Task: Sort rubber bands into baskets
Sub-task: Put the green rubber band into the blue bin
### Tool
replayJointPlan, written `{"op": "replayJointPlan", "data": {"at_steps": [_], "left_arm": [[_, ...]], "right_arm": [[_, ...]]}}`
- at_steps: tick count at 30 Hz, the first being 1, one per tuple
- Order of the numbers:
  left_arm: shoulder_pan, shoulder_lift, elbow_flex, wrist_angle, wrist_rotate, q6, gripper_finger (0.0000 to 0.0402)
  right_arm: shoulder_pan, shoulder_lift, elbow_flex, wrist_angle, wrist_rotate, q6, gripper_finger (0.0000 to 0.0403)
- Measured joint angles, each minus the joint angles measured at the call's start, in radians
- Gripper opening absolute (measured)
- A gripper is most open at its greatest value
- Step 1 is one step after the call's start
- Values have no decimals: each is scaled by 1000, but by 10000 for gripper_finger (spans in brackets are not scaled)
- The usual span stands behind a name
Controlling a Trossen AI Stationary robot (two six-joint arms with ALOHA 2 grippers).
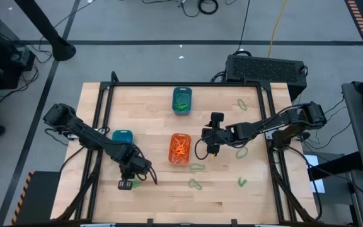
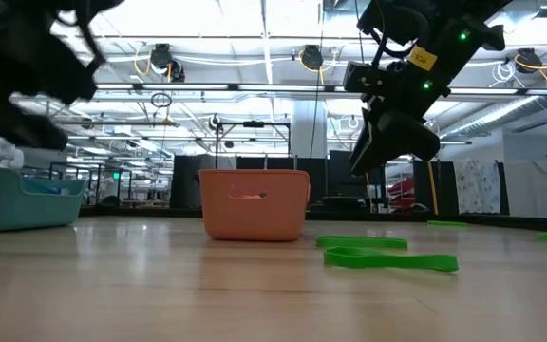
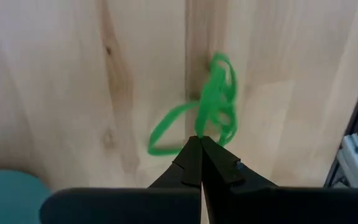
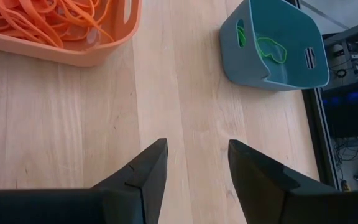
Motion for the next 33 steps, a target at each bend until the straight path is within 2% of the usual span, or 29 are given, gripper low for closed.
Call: {"op": "replayJointPlan", "data": {"at_steps": [4, 10, 13, 16, 22, 27, 33], "left_arm": [[0, 0, -63, 68, 51, -10, 0], [2, 0, -93, 107, 33, -29, 0], [14, 0, -92, 51, -11, -32, 0], [33, 0, -74, -84, -56, -37, 0], [54, -20, -13, -291, -139, -20, 0], [54, -31, 77, -330, -153, 11, 0], [52, -31, 247, -346, -114, 32, 0]], "right_arm": [[0, 0, 0, 0, 0, 0, 162], [0, 0, 0, 0, 0, 0, 162], [0, 0, 0, 0, 0, 1, 162], [0, 0, 0, 0, 0, 1, 162], [0, 0, 0, 0, 0, 0, 162], [0, 0, 0, 1, 0, 0, 162], [0, 0, 0, 0, 0, 0, 162]]}}
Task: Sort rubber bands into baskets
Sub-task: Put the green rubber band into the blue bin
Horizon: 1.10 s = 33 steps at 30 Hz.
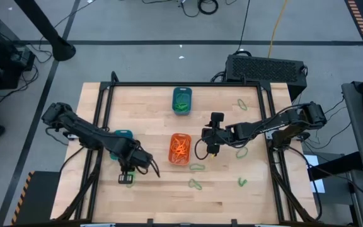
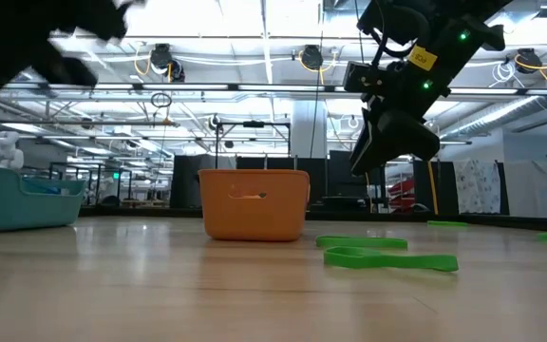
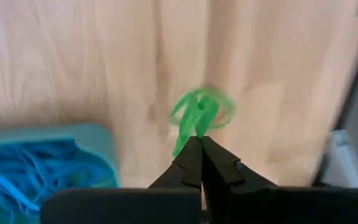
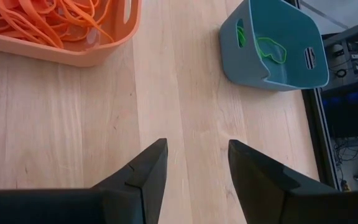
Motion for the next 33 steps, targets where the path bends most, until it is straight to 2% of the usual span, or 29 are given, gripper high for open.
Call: {"op": "replayJointPlan", "data": {"at_steps": [5, 9, 20, 27, 33], "left_arm": [[0, 0, 134, -5, -1, -5, 0], [0, -1, 157, -5, -21, -6, 0], [0, 1, 18, 14, -92, -5, 0], [0, 1, -56, 14, -30, -65, 1], [-2, 1, -101, 17, -30, -110, 37]], "right_arm": [[0, 0, 0, 0, 0, 0, 162], [0, 0, 0, -1, 0, 0, 162], [0, 0, 0, -5, 0, -1, 162], [0, 0, 0, -4, 0, 0, 162], [0, 0, 0, -4, 0, 2, 162]]}}
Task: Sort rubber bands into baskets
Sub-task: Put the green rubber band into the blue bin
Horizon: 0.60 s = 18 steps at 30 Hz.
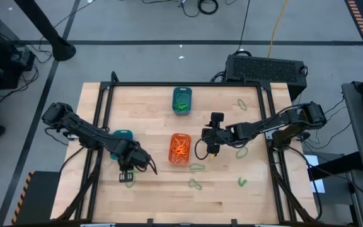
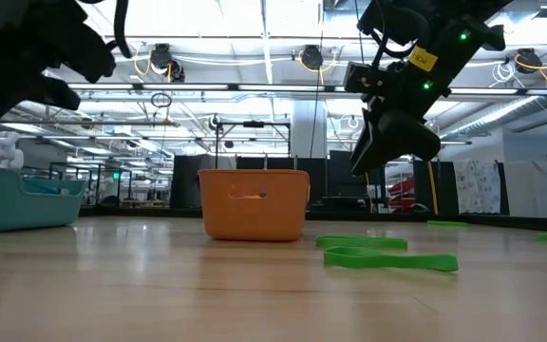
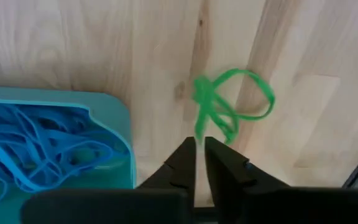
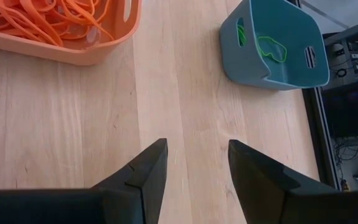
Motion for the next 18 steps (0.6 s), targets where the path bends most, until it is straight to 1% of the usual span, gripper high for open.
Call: {"op": "replayJointPlan", "data": {"at_steps": [6, 8, 10, 15, 18], "left_arm": [[-5, 0, -4, 1, -64, -1, 100], [-7, 0, -4, 9, -67, 0, 120], [-11, 0, -4, 57, -63, 12, 133], [-76, 2, -4, 249, -61, 160, 141], [-108, 24, -4, 293, -111, 222, 141]], "right_arm": [[0, 0, 0, 0, 0, 0, 162], [0, 0, 0, 1, 0, 0, 162], [0, 0, 0, 0, 0, -1, 162], [0, 0, 0, 0, 0, 0, 162], [0, 0, 0, 0, 0, 0, 162]]}}
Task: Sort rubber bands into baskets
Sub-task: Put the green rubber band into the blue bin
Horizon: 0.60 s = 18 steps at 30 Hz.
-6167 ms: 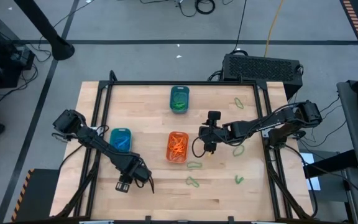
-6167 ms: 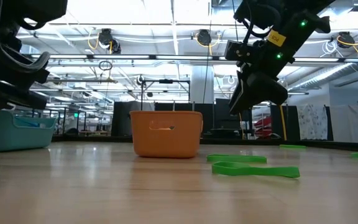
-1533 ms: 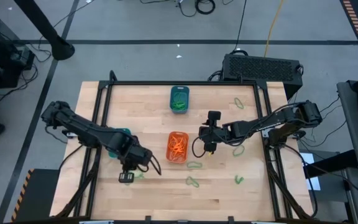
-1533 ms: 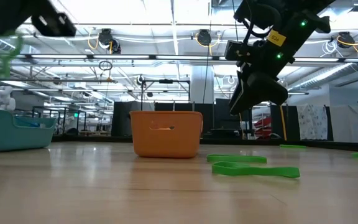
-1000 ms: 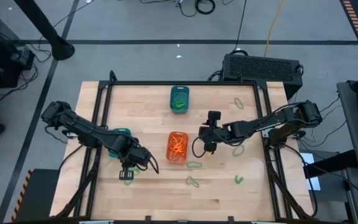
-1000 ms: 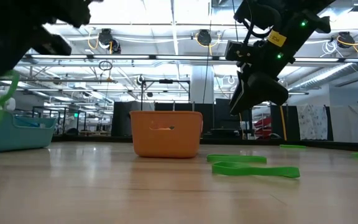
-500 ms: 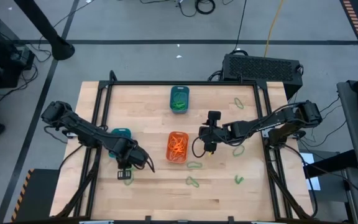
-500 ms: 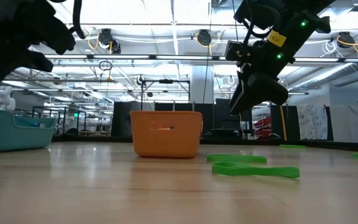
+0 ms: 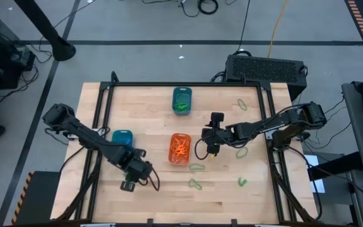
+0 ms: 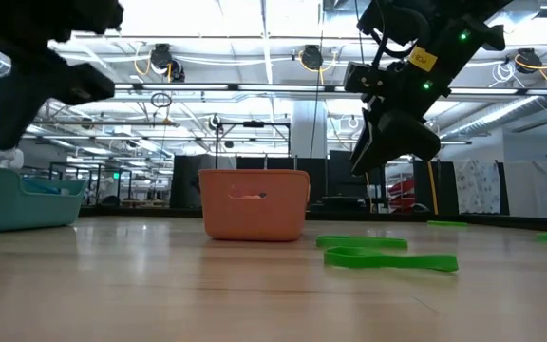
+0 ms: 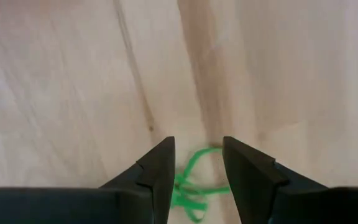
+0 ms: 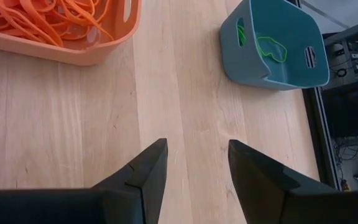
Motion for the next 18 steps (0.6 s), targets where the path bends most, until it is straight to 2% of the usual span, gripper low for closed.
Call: {"op": "replayJointPlan", "data": {"at_steps": [13, 18], "left_arm": [[-30, 207, -4, -37, 16, 138, 141], [-30, 244, -4, -48, 77, 145, 141]], "right_arm": [[0, 0, 0, 2, 0, 0, 162], [0, 0, 0, 3, 0, 0, 162]]}}
